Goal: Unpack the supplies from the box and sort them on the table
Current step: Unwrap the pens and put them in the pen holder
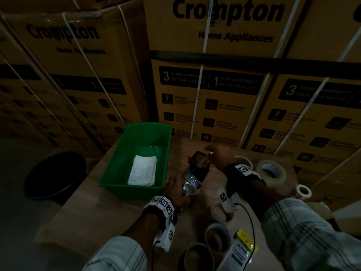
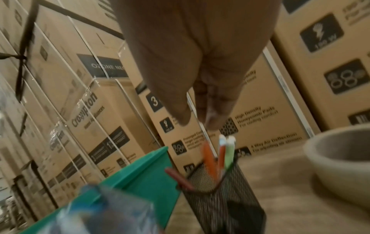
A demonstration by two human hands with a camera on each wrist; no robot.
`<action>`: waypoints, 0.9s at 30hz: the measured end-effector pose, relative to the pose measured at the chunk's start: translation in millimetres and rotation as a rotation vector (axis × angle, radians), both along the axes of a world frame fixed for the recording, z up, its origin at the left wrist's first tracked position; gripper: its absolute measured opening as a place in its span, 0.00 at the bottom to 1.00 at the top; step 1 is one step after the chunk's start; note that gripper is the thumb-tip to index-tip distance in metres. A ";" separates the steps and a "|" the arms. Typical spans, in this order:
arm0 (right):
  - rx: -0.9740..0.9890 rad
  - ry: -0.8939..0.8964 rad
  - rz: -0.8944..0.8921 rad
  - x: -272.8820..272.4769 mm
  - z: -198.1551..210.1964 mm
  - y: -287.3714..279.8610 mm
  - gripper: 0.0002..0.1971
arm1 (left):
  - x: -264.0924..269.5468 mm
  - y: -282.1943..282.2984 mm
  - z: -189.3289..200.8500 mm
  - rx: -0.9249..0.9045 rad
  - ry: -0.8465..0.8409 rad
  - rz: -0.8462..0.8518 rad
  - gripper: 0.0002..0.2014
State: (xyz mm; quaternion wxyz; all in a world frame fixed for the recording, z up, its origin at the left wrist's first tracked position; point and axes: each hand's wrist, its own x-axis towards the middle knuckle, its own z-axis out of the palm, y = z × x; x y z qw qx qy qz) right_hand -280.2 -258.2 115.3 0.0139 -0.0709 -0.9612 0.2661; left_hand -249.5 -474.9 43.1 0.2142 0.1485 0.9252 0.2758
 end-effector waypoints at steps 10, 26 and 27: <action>-0.057 -0.337 0.285 33.1 -30.8 -0.6 0.13 | 12.2 32.4 21.8 -0.063 0.039 -0.136 0.52; -1.138 -0.492 -0.120 137.7 -77.6 64.6 0.18 | 59.0 104.2 32.0 -0.525 0.219 -0.476 0.37; -1.158 -0.485 -0.109 137.2 -77.2 63.3 0.19 | 60.3 103.0 30.7 -0.528 0.224 -0.469 0.37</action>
